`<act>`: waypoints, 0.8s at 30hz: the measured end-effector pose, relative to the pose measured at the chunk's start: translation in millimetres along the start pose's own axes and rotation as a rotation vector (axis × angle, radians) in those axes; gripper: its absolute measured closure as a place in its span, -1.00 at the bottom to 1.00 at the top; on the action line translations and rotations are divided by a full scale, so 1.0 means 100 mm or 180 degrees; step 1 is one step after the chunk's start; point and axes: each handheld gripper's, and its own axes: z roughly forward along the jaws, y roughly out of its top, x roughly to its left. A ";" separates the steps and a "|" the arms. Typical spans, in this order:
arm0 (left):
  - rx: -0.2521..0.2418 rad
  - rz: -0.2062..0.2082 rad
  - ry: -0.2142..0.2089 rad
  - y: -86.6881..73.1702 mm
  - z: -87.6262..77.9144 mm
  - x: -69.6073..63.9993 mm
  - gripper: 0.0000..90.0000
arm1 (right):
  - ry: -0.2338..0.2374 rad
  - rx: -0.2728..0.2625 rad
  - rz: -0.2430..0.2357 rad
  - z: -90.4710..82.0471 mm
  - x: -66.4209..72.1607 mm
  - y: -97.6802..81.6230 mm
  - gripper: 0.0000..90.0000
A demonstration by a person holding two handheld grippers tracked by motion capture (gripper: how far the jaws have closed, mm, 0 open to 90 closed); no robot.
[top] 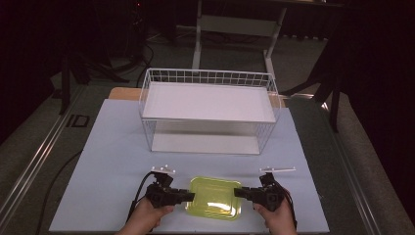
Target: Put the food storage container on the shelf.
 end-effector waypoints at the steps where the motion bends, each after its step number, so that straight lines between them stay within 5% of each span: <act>1: 0.0000 0.0000 0.0000 0.00 0.00 0.00 0.65 | -0.0008 -0.0013 0.0001 0.00 0.01 0.00 0.68; 5: -0.0046 -0.0111 -0.0007 -0.01 -0.05 -0.03 0.73 | -0.0003 -0.0065 0.0026 -0.03 0.04 0.01 0.73; 14: -0.0208 -0.0072 0.0053 0.09 -0.16 -0.07 0.82 | -0.0018 -0.0227 -0.0044 -0.10 0.10 0.12 0.79; 24: -0.0482 -0.0088 0.0167 0.38 -0.20 0.05 0.82 | -0.0184 -0.0526 -0.0231 -0.06 0.13 0.52 0.78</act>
